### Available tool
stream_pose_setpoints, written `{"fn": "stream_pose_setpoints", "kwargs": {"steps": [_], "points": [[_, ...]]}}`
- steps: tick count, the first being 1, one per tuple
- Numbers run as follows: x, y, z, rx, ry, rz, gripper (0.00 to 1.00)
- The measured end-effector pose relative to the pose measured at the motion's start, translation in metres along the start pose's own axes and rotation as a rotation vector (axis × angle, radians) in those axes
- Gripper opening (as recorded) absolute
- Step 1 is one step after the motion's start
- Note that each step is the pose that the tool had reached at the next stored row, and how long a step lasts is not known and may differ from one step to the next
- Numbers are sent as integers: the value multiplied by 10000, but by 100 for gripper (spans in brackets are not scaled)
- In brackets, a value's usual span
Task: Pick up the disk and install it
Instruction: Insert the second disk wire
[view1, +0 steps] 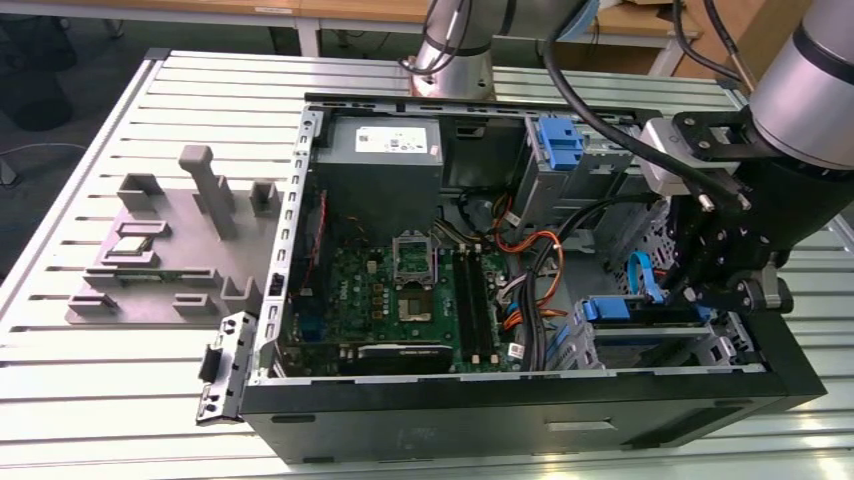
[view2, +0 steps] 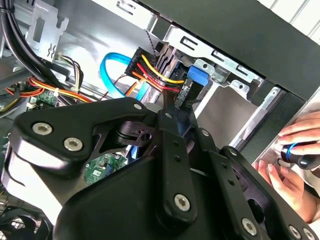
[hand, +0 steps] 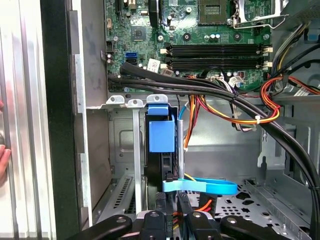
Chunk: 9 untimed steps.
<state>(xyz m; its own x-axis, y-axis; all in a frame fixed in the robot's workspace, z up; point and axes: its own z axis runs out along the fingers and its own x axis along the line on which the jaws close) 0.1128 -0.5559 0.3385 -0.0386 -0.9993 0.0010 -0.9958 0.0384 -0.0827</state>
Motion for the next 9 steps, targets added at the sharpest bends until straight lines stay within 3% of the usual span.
{"fn": "stream_pose_setpoints", "kwargs": {"steps": [9], "points": [[-1, -31, 2, 0, 0, 0, 24]]}}
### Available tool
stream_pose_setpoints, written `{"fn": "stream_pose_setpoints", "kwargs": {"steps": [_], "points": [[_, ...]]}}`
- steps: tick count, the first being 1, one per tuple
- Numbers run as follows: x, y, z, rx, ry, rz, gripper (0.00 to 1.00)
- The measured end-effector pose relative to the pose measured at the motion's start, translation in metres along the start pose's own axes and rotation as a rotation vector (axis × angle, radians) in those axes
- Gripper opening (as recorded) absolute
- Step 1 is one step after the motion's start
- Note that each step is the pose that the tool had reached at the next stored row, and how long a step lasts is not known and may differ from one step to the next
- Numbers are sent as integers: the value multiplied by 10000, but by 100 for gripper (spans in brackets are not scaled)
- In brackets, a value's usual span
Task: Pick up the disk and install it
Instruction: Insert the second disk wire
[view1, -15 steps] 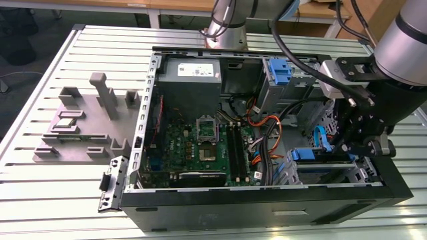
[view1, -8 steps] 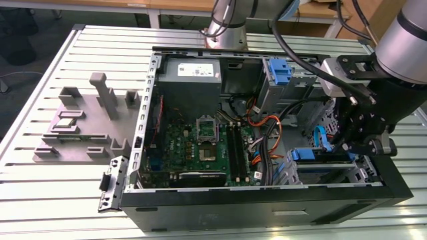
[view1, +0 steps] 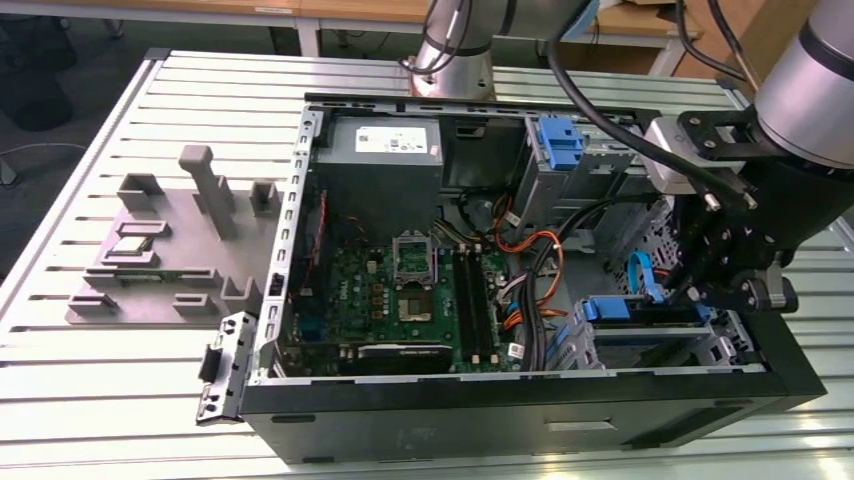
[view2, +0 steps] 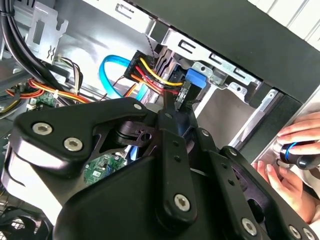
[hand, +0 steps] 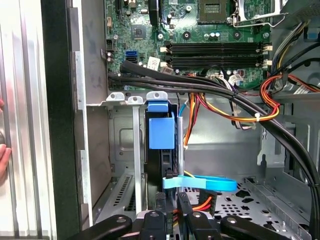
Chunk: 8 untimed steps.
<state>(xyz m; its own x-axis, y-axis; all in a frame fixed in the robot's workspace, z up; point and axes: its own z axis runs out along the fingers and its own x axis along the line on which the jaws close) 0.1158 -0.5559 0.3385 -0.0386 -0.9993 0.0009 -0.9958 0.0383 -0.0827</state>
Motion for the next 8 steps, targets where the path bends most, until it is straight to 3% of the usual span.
{"fn": "stream_pose_setpoints", "kwargs": {"steps": [8], "points": [[-3, -74, 37, -3, -2, -1, 24]]}}
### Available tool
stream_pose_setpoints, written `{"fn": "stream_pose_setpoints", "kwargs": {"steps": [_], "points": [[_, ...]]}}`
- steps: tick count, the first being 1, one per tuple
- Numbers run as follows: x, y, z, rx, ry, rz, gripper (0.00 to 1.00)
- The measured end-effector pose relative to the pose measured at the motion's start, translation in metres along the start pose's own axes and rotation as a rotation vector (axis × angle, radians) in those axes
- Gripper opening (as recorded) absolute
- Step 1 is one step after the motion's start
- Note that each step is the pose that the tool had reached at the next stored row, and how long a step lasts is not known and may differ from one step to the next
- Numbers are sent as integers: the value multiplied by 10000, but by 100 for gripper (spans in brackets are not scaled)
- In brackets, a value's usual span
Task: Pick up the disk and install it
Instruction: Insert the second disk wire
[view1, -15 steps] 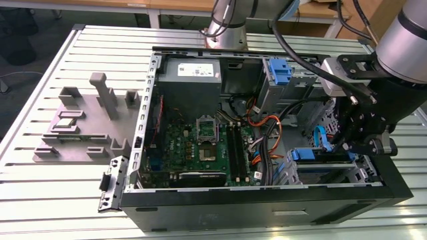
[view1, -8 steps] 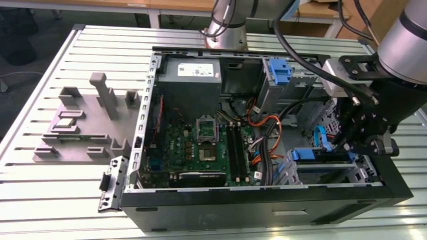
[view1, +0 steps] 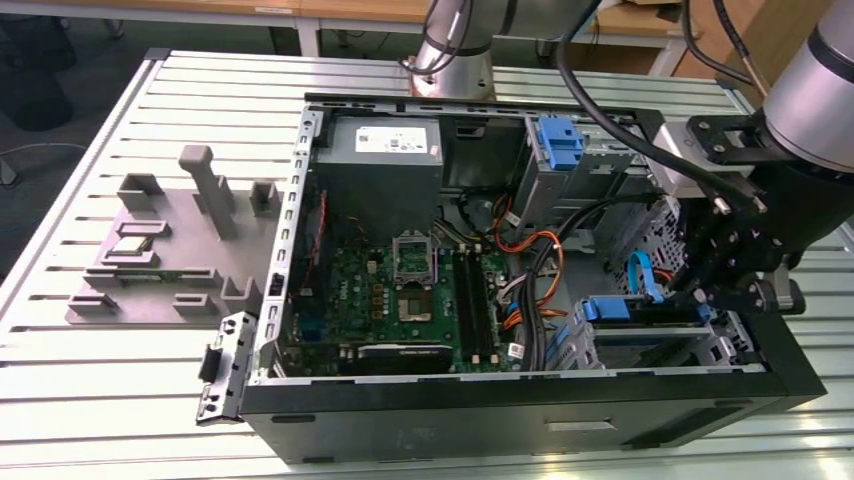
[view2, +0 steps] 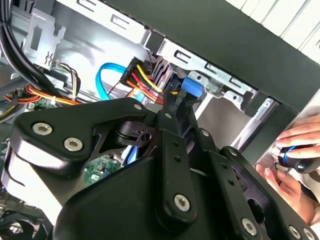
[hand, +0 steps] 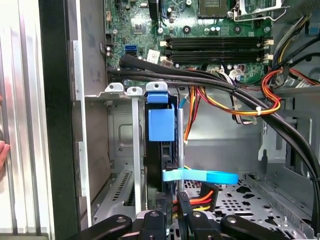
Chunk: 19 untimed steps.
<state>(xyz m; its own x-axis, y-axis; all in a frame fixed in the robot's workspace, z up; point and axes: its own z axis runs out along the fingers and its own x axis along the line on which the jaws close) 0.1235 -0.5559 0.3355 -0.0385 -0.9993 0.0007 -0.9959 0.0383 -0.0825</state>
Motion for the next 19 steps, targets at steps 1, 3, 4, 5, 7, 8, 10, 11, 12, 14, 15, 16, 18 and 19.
{"fn": "stream_pose_setpoints", "kwargs": {"steps": [1, 3, 4, 5, 7, 8, 10, 11, 12, 14, 15, 16, 18, 19], "points": [[0, -8, 6, -5, 1, -6, 24], [-1, -22, 14, -14, -1, -35, 24], [-1, -27, 17, -17, -2, -52, 24], [-2, -30, 19, -18, -3, -70, 24], [-1, -31, 21, -19, -5, -90, 24], [-1, -31, 22, -19, -6, -91, 24], [-2, -32, 22, -19, -7, -95, 24], [-2, -32, 22, -19, -6, -95, 24], [-1, -32, 22, -18, -6, -96, 24], [-2, -32, 22, -19, -6, -97, 24], [-2, -32, 22, -19, -6, -98, 24], [-1, -32, 22, -19, -5, -98, 16], [-2, -33, 22, -18, -6, -99, 16], [-2, -32, 22, -18, -6, -100, 16]]}}
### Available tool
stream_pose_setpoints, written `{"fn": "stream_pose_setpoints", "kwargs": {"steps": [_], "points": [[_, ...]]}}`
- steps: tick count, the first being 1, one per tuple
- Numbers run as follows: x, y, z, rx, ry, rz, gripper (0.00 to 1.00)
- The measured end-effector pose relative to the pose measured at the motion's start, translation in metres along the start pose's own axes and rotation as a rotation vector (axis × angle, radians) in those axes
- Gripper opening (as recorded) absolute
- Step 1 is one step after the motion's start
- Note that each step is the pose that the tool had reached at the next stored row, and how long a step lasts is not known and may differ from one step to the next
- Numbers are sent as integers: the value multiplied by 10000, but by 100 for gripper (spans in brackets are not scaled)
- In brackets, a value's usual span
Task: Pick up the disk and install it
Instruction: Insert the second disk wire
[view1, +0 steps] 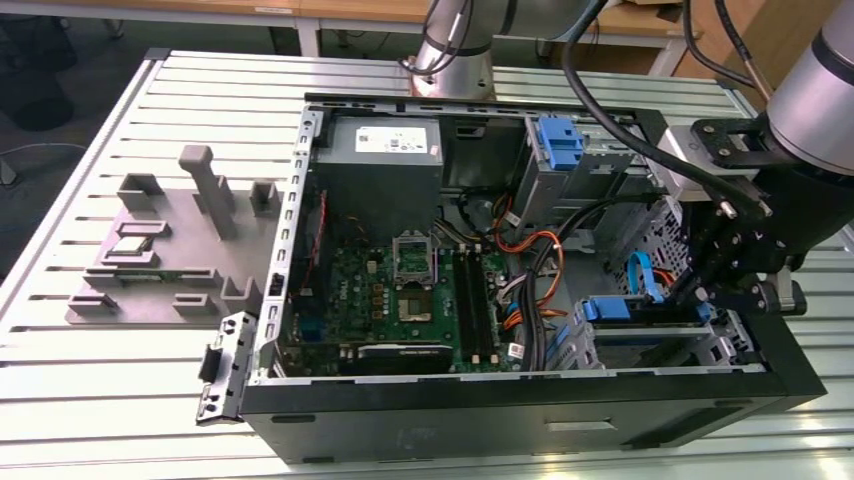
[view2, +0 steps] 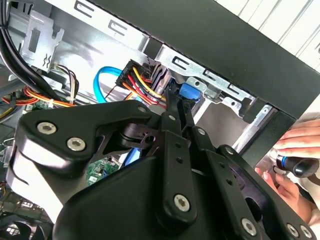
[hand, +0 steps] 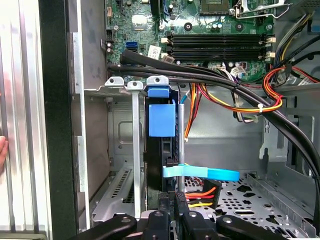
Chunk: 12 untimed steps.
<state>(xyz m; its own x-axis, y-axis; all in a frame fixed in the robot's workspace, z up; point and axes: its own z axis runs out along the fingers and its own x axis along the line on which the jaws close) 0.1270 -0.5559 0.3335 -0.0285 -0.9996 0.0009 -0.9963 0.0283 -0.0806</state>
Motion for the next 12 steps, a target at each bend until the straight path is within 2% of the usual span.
{"fn": "stream_pose_setpoints", "kwargs": {"steps": [7, 12], "points": [[0, 0, -1, 0, -5, -3, 16], [-11, 8, -27, 9, -3, -1, 16]]}}
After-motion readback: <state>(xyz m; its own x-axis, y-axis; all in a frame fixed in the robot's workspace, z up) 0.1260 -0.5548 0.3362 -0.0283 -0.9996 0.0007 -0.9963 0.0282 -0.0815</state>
